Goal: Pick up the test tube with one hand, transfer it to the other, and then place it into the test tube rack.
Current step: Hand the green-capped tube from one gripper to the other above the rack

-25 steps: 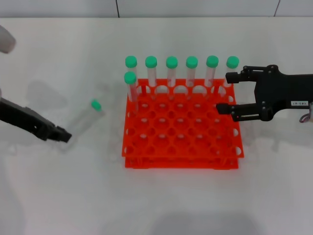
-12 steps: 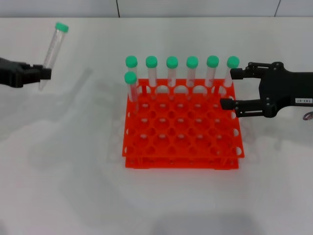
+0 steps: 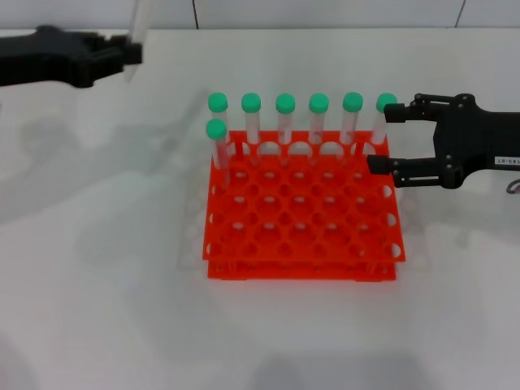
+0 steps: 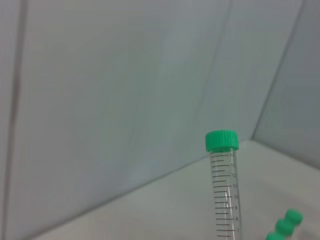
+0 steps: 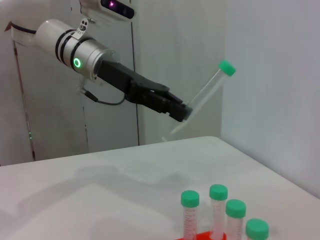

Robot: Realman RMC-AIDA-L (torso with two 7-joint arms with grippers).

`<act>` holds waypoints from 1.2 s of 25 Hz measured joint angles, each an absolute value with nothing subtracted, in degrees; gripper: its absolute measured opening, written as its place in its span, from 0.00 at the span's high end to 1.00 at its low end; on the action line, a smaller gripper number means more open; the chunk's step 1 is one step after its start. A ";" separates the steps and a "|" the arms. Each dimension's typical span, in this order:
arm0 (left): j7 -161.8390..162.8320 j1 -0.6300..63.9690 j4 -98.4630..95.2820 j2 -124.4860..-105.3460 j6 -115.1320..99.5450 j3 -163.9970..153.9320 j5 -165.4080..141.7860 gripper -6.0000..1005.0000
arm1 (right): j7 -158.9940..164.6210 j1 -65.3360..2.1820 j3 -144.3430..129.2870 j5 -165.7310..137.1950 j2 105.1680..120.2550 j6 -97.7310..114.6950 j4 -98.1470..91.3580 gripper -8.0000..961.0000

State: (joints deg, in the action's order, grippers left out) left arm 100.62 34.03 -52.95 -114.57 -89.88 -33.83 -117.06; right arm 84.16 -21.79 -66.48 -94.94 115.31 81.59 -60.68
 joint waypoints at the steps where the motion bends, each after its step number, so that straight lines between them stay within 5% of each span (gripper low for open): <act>1: 99.89 34.38 -52.66 -114.96 -89.68 -34.19 -116.29 0.80 | 84.06 -21.77 -66.43 -94.93 115.31 81.61 -60.69 0.17; 19: 85.46 39.02 -40.07 -117.94 -88.16 -39.77 -108.43 0.80 | 83.27 -21.80 -63.91 -94.66 115.05 81.29 -61.52 0.17; 30: 83.35 39.19 -39.15 -118.17 -88.02 -41.40 -108.31 0.80 | 82.76 -22.16 -62.59 -94.53 115.10 80.98 -61.52 0.17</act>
State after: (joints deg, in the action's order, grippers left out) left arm 83.35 39.19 -39.15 -118.17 -88.02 -41.40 -108.31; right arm 82.77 -22.16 -62.59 -94.53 115.10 80.98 -61.52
